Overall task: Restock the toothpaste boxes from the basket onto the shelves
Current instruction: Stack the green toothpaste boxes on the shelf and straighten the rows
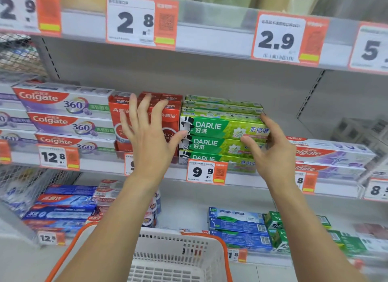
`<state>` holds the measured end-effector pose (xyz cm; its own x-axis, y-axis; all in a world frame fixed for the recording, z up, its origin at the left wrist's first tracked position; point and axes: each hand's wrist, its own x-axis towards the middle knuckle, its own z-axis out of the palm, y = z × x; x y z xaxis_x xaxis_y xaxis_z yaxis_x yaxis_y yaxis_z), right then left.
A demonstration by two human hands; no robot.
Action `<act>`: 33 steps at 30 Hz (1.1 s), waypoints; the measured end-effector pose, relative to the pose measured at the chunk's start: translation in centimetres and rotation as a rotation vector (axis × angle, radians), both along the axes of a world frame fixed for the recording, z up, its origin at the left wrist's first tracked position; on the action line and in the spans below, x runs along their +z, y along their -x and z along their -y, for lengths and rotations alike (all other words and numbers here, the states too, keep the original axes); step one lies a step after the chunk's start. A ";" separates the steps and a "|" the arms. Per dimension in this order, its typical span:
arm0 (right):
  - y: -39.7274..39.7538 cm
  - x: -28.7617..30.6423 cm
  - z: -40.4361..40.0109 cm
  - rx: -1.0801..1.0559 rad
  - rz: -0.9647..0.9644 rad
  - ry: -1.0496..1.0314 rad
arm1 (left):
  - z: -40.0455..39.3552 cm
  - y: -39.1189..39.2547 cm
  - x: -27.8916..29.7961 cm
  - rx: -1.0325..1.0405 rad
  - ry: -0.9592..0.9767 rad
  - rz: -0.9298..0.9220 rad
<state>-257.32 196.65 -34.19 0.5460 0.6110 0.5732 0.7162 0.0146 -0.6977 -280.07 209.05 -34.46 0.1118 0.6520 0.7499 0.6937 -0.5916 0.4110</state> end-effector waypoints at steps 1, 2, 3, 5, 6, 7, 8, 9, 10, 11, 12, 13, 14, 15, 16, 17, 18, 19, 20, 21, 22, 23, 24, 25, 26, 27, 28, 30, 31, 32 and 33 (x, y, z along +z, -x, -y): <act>0.1 0.1 0.0 0.000 -0.009 0.000 | 0.0 -0.1 0.0 0.007 -0.002 0.009; 0.1 0.1 -0.1 0.000 -0.013 0.004 | -0.1 -0.2 0.0 0.011 -0.005 0.015; 0.0 0.1 -0.1 -0.002 -0.008 0.012 | -0.1 -0.3 -0.1 0.012 -0.008 0.020; -0.1 0.4 0.0 0.007 0.004 0.032 | -0.2 -0.4 -0.1 0.011 -0.011 0.027; -0.1 0.5 0.1 0.025 0.004 0.046 | -0.3 -0.4 -0.1 0.011 -0.010 0.028; -0.1 0.6 0.2 0.044 0.003 0.061 | -0.4 -0.4 -0.2 0.010 -0.008 0.027; -0.2 0.7 0.3 0.060 0.002 0.074 | -0.4 -0.3 -0.2 0.010 -0.007 0.022; -0.3 0.5 0.3 0.065 -0.002 0.082 | -0.5 -0.3 -0.2 0.009 -0.008 0.016; -0.4 0.4 0.3 0.066 -0.013 0.086 | -0.5 -0.3 -0.2 0.007 -0.010 0.012; -0.4 0.2 0.3 0.068 -0.033 0.082 | -0.5 -0.3 -0.2 0.007 -0.013 0.011; -0.5 0.1 0.2 0.076 -0.059 0.068 | -0.5 -0.3 -0.2 0.007 -0.016 0.012; -0.7 -0.1 0.1 0.084 -0.089 0.048 | -0.5 -0.3 -0.2 0.010 -0.017 0.013; -0.9 -0.2 0.1 0.090 -0.113 0.029 | -0.4 -0.3 -0.2 0.013 -0.017 0.013; -1.0 -0.2 0.1 0.091 -0.126 0.020 | -0.4 -0.3 -0.2 0.016 -0.017 0.013; -1.1 -0.2 0.1 0.093 -0.125 0.018 | -0.4 -0.4 -0.2 0.017 -0.017 0.011; -1.3 -0.3 0.0 0.094 -0.118 0.024 | -0.3 -0.4 -0.2 0.017 -0.018 0.009; -1.5 -0.4 0.0 0.097 -0.113 0.033 | -0.3 -0.3 -0.2 0.015 -0.018 0.007; -1.6 -0.5 -0.1 0.101 -0.114 0.045 | -0.3 -0.3 -0.2 0.012 -0.017 0.005; -1.6 -0.5 -0.1 0.105 -0.115 0.056 | -0.2 -0.3 -0.2 0.008 -0.014 0.002; -1.7 -0.6 -0.1 0.106 -0.114 0.062 | -0.1 -0.2 -0.2 0.005 -0.011 -0.002; -1.8 -0.6 -0.1 0.105 -0.110 0.067 | -0.1 -0.2 -0.1 0.002 -0.009 -0.006; -1.9 -0.6 0.0 0.105 -0.104 0.070 | 0.0 -0.1 -0.1 -0.001 -0.006 -0.009; -1.9 -0.5 0.1 0.113 -0.099 0.070 | 0.0 -0.1 -0.1 -0.004 -0.003 -0.010; -1.9 -0.4 0.2 0.126 -0.100 0.069 | 0.0 0.0 -0.1 -0.006 -0.001 -0.012; -2.0 -0.4 0.2 0.140 -0.105 0.066 | 0.0 0.0 0.0 -0.007 -0.001 -0.015; -2.0 -0.4 0.3 0.150 -0.112 0.065 | 0.0 0.1 0.0 -0.008 -0.002 -0.020; -2.0 -0.3 0.4 0.157 -0.119 0.063 | 0.0 0.2 0.0 -0.010 -0.004 -0.024; -2.0 -0.3 0.5 0.168 -0.135 0.060 | 0.0 0.3 0.0 -0.013 -0.002 -0.029; -2.0 -0.2 0.5 0.167 -0.139 0.061 | 0.0 0.4 0.0 -0.016 0.000 -0.030; -1.9 -0.2 0.6 0.166 -0.138 0.060 | 0.0 0.4 0.0 -0.018 0.002 -0.031; -1.9 -0.2 0.6 0.163 -0.137 0.059 | 0.0 0.4 0.0 -0.019 0.002 -0.031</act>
<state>-255.46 196.06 -34.38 0.5077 0.7277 0.4612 0.6065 0.0783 -0.7912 -280.51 209.06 -34.42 0.1470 0.6513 0.7444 0.6946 -0.6038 0.3911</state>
